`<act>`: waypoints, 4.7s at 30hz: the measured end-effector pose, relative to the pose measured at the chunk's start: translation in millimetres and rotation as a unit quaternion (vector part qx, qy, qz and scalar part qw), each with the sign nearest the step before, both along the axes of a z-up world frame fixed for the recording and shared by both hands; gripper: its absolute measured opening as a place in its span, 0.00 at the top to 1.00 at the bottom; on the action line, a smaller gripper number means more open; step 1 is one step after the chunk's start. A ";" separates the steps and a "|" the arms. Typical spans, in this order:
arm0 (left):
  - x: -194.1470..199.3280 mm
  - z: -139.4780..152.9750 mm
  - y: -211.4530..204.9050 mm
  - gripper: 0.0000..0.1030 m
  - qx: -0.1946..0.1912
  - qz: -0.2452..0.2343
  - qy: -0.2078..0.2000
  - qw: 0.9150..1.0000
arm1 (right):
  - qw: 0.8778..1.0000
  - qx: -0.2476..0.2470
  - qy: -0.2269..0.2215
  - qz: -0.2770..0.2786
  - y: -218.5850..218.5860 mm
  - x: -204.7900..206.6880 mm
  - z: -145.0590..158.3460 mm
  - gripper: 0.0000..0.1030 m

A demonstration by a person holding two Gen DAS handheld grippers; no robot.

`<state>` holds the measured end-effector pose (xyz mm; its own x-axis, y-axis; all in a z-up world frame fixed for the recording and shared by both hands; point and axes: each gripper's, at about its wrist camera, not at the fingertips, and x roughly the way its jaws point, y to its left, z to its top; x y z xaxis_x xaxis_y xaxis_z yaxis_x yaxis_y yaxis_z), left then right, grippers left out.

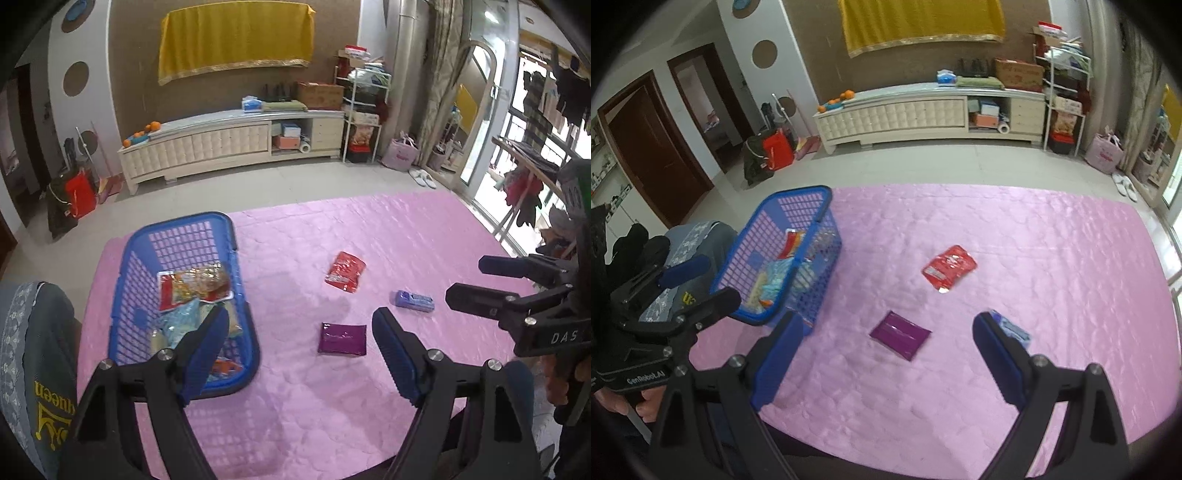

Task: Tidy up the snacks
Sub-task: 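Move the left gripper from the basket to the purple packet, then grasp the purple packet with the left gripper and lift it, then drop the purple packet into the basket with the left gripper while the right grasps the red packet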

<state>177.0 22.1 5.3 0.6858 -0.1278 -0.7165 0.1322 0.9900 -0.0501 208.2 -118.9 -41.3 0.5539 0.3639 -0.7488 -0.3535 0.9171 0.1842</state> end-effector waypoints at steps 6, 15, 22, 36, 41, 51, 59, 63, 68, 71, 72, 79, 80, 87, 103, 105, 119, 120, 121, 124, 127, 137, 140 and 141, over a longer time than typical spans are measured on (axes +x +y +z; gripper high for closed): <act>7.8 -12.0 -21.4 0.24 0.000 -0.017 0.014 1.000 | 0.999 0.013 0.026 -0.018 -25.3 4.4 -20.0 0.08; 26.1 -38.1 -49.1 0.24 0.008 -0.039 0.047 0.998 | 0.998 0.006 0.045 -0.039 -48.3 9.6 -49.7 0.08; 41.6 -70.7 -69.9 0.24 0.028 -0.062 0.080 0.994 | 0.996 -0.001 0.066 -0.057 -64.0 17.1 -77.5 0.08; 73.2 -144.3 -85.0 0.24 0.044 -0.099 0.136 0.985 | 0.987 -0.031 0.094 -0.123 -77.8 26.3 -137.9 0.08; 91.3 -166.5 -84.7 0.24 0.047 -0.106 0.164 0.980 | 0.987 -0.037 0.097 -0.125 -73.1 30.5 -156.7 0.08; 116.4 -198.9 -90.0 0.24 0.072 -0.146 0.181 0.970 | 0.981 -0.021 0.110 -0.160 -68.9 36.1 -185.0 0.08; 130.0 -216.4 -97.1 0.15 0.082 -0.177 0.185 0.963 | 0.981 -0.021 0.102 -0.165 -71.4 34.6 -189.6 0.08; 136.1 -218.8 -97.7 0.15 0.078 -0.173 0.184 0.964 | 0.981 -0.017 0.101 -0.165 -73.4 33.7 -188.7 0.08; 143.8 -221.4 -100.3 0.15 0.076 -0.146 0.196 0.967 | 0.981 -0.025 0.099 -0.162 -69.4 34.8 -190.6 0.08; 142.1 -219.7 -99.6 0.23 0.073 -0.128 0.203 0.968 | 0.981 -0.021 0.100 -0.164 -70.4 34.2 -190.8 0.08; 139.7 -219.9 -98.3 0.25 0.072 -0.123 0.204 0.969 | 0.981 -0.021 0.101 -0.165 -70.3 33.9 -191.0 0.08; 136.1 -217.0 -86.2 0.44 0.053 -0.089 0.217 0.971 | 0.980 -0.016 0.107 -0.168 -71.1 28.2 -190.1 0.08; 136.1 -217.0 -84.9 0.45 0.049 -0.086 0.219 0.971 | 0.980 -0.016 0.107 -0.168 -71.1 27.2 -189.7 0.08; 134.0 -196.0 -71.7 0.45 0.018 -0.071 0.197 0.978 | 0.981 -0.012 0.104 -0.163 -71.9 28.7 -180.6 0.08; 138.1 -75.9 -23.7 0.45 0.030 0.001 0.057 0.998 | 0.993 -0.021 0.080 -0.079 -20.1 117.5 -108.3 0.08; 141.5 -65.7 -8.7 0.45 0.022 0.017 0.047 0.999 | 0.994 -0.023 0.081 -0.071 -5.6 132.7 -105.8 0.08; 162.7 -80.6 113.8 0.45 -0.036 0.169 0.079 0.982 | 0.971 -0.047 0.183 -0.149 36.4 210.2 -164.2 0.08; 164.3 -84.1 119.4 0.45 -0.043 0.175 0.085 0.980 | 0.969 -0.056 0.183 -0.154 39.7 213.9 -167.9 0.08; 166.0 -87.4 126.2 0.45 -0.050 0.177 0.089 0.979 | 0.968 -0.063 0.185 -0.157 43.6 217.0 -171.7 0.08; 174.0 -97.3 137.1 0.45 -0.044 0.184 0.105 0.976 | 0.962 -0.082 0.197 -0.172 51.8 227.9 -184.1 0.08; 177.0 -103.4 139.2 0.45 -0.040 0.183 0.111 0.976 | 0.960 -0.093 0.201 -0.174 61.4 234.4 -190.7 0.11; 170.2 -112.2 149.2 0.45 -0.053 0.182 0.125 0.974 | 0.971 -0.145 0.156 -0.109 104.6 226.0 -195.3 0.47; 169.4 -110.9 143.2 0.45 -0.046 0.178 0.128 0.975 | 0.973 -0.168 0.134 -0.082 116.7 218.4 -194.3 0.56; 169.9 -109.8 141.7 0.45 -0.043 0.177 0.129 0.975 | 0.974 -0.172 0.128 -0.074 117.7 214.9 -194.0 0.57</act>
<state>346.9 163.8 -104.6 0.4956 0.0169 -0.8684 -0.2444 0.9621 -0.1208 423.1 -1.2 -235.3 0.3599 -0.0021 -0.9330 -0.1964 0.9774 -0.0779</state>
